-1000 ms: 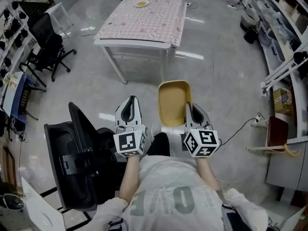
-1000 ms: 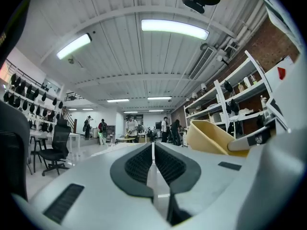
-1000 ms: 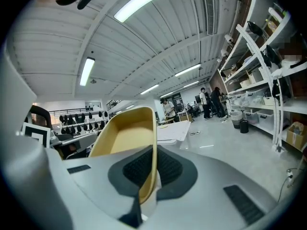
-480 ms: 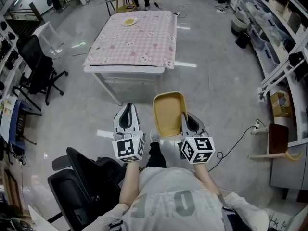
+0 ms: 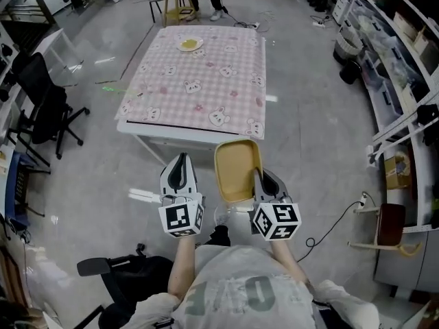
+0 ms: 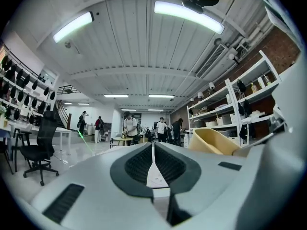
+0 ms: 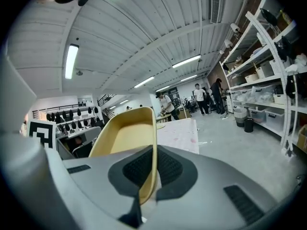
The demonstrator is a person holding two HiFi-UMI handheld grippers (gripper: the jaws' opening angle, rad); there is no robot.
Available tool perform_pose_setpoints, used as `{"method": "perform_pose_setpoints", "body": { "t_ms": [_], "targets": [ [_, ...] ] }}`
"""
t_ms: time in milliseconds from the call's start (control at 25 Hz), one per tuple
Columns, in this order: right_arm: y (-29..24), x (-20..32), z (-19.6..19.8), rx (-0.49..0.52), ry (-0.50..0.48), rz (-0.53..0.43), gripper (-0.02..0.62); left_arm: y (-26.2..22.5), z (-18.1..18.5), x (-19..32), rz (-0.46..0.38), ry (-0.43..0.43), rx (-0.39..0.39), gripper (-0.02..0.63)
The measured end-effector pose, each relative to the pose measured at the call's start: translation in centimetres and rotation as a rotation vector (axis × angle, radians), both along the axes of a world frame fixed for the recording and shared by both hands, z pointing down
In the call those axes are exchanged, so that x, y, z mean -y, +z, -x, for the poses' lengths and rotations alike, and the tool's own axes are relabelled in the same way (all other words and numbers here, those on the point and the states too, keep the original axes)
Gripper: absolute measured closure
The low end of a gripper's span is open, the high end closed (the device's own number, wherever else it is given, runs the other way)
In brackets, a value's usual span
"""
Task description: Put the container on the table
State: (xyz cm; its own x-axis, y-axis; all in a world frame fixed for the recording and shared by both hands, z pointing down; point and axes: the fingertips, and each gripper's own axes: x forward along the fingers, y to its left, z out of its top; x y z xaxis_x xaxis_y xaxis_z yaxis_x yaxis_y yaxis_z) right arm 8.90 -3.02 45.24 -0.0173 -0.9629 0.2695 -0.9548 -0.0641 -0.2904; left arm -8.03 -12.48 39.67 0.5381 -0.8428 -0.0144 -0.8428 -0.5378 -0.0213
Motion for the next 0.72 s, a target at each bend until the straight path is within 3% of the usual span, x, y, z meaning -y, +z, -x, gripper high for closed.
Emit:
{"method": "perform_pose_setpoints", "body": {
  "t_ms": [200,400,720],
  "targets": [
    [-0.2,7.9,0.1,0.011,-0.011,-0.01,0.561,-0.1,1.2,6.4,-0.035,-0.033,0.018,0.568],
    [-0.6,12.2,-0.4,0.015,-0.016,-0.01,0.56,0.4,2.3,10.4,-0.007,-0.089,-0.005,0.568],
    [-0.5,18.6,-3.2,0.026,-0.06,-0.017,0.56,0.5,-0.6,15.4,0.032,-0.141,-0.04,0.568]
  ]
}}
